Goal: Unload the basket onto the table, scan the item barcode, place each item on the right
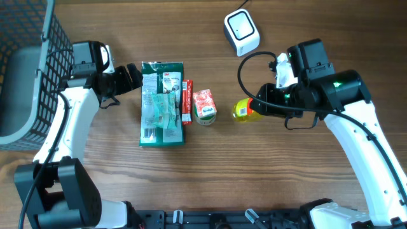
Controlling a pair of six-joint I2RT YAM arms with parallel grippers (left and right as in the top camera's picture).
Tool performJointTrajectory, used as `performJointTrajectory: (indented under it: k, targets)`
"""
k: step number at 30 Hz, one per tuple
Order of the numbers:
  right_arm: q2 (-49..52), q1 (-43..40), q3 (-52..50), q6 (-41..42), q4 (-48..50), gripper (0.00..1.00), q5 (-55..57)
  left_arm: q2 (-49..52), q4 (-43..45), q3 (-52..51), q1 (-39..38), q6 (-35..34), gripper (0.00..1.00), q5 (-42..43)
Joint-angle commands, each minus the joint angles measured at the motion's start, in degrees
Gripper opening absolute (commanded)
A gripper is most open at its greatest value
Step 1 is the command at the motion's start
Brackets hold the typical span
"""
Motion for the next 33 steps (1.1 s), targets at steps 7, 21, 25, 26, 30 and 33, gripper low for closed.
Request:
performJointTrajectory:
  k: [7,21,25,26,30,33]
  targets:
    - [0.1,0.1,-1.2,1.4,1.7,0.19,9.4,-0.6,0.2,0.7,0.5,0.5,1.0,-0.4]
    - [0.1,0.1,-1.1,1.4,2.8,0.14,8.0,-0.6,0.2,0.7,0.5,0.5,1.0,-0.4]
    - [0.1,0.1,-1.1,1.4,4.0,0.14,5.9,-0.6,0.2,0.7,0.5,0.5,1.0,-0.4]
    - [0.1,0.1,-1.1,1.4,4.0,0.14,5.9,-0.6,0.2,0.7,0.5,0.5,1.0,-0.4]
    - [0.1,0.1,-1.1,4.7,3.8,0.11,5.9,-0.6,0.2,0.7,0.5,0.5,1.0,-0.4]
    - [0.1,0.1,-1.1,4.6,3.9,0.11,5.9,-0.6,0.2,0.7,0.5,0.5,1.0,-0.4]
